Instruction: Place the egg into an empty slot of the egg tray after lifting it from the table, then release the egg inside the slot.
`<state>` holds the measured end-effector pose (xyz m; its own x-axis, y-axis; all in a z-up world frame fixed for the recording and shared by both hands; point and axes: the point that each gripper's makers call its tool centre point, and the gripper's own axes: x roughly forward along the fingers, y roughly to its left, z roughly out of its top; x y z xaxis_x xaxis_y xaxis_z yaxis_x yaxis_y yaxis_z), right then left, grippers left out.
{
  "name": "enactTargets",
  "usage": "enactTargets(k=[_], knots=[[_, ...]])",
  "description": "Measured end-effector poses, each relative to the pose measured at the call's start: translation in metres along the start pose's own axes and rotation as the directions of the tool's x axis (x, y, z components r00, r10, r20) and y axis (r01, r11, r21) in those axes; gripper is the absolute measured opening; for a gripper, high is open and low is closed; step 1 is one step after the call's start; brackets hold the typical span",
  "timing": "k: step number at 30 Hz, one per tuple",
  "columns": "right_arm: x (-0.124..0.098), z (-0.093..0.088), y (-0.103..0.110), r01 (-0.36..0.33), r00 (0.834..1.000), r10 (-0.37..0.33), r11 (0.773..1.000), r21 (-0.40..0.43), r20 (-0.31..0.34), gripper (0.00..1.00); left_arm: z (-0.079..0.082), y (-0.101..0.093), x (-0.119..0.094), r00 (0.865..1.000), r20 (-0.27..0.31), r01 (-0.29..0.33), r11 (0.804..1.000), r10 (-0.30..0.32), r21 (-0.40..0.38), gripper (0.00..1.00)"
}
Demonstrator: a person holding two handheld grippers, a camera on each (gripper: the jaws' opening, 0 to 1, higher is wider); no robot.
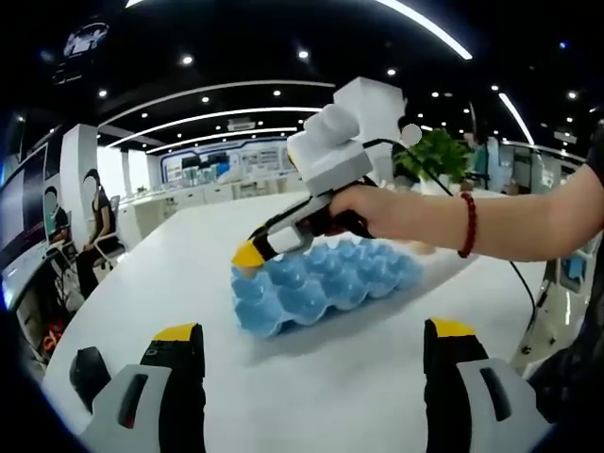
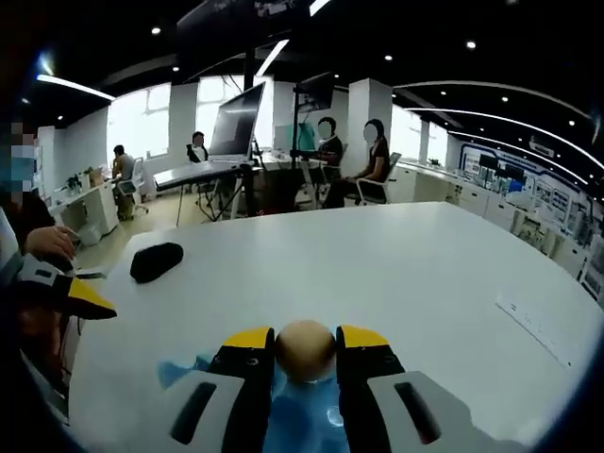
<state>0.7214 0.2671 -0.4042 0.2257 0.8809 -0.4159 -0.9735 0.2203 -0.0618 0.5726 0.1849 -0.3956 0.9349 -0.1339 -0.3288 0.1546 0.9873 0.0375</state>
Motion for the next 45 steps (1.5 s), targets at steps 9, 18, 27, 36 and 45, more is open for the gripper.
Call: enactTargets(k=[9, 18, 27, 36, 45], knots=[[0.006, -0.006, 0.002, -0.040, 0.999, 0.040, 0.999, -0.035, 0.000, 0.27, 0.000, -0.004, 0.002, 1.000, -0.001, 0.013, 1.000, -0.013, -0.003, 0.98], [0.015, -0.011, -0.003, -0.069, 0.998, 0.069, 0.997, -0.033, -0.006, 0.27, -0.002, 0.002, 0.002, 1.000, 0.001, 0.018, 1.000, -0.018, -0.012, 0.98], [0.015, -0.014, -0.009, -0.065, 0.998, 0.065, 0.998, 0.020, 0.007, 0.38, 0.005, -0.001, 0.006, 0.998, 0.035, 0.050, 0.999, -0.051, 0.003, 0.99], [0.011, -0.007, -0.009, -0.071, 0.996, 0.063, 0.990, 0.119, 0.064, 0.52, 0.005, -0.001, 0.005, 0.998, 0.032, 0.045, 0.999, -0.044, -0.004, 1.00], [0.001, -0.001, -0.025, -0.040, 0.995, 0.027, 0.989, 0.144, 0.092, 0.68, 0.006, -0.004, 0.005, 0.998, 0.031, 0.048, 0.999, -0.048, 0.002, 1.00]])
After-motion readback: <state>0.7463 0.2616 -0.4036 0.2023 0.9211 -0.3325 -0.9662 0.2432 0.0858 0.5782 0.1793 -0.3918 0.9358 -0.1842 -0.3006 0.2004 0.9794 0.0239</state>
